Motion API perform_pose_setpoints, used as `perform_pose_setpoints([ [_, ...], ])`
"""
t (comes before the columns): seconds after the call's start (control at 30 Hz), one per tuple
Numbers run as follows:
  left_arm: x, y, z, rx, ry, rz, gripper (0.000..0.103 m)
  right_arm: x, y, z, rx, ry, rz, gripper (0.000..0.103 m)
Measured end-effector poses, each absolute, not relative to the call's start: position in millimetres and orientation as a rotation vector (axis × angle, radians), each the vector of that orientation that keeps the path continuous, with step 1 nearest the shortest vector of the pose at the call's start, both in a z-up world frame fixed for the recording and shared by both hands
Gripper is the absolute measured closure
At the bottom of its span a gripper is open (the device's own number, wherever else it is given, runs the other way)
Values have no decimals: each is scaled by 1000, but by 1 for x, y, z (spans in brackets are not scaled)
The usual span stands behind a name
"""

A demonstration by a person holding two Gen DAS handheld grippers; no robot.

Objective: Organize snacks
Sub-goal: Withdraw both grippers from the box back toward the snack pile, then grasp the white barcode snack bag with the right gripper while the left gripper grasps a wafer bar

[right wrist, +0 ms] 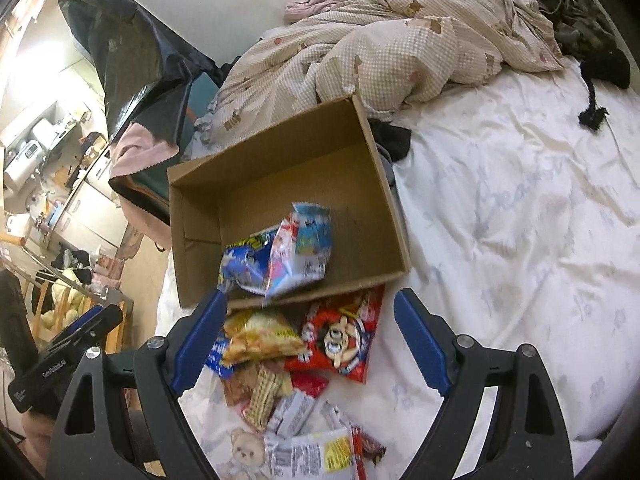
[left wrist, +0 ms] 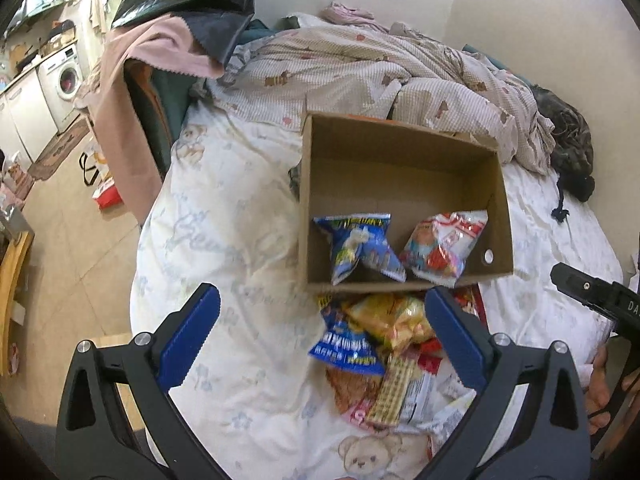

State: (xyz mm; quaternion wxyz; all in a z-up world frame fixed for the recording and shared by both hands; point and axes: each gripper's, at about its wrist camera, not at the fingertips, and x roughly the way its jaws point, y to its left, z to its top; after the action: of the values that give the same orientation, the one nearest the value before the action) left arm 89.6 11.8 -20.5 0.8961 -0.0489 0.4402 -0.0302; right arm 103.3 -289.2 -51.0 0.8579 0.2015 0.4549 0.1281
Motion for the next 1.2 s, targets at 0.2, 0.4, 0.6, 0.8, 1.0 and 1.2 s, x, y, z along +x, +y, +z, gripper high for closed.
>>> perform_pose_setpoints([
  [0.2,68,24,-29,-111,938,-30,2,80,-292,-59,412,1006,278,15],
  [0.4,63,30,-38,-153,964,-11,2,72,-267,-97,291,1212,310,15],
  [0.6,66,28,-37,-183,966,-21,2,52,-232,-149,251,1487,389,15],
  [0.8,66,24,-40,-191,978,-43,2,40,-195,-173,99,1578,408,7],
  [1.0,67,25,-39,-192,981,-31,2,37,-176,-182,-80,1547,361,20],
  [1.2,73,51,-44,-251,1008,78,2,33,-191,-154,28,1522,415,46],
])
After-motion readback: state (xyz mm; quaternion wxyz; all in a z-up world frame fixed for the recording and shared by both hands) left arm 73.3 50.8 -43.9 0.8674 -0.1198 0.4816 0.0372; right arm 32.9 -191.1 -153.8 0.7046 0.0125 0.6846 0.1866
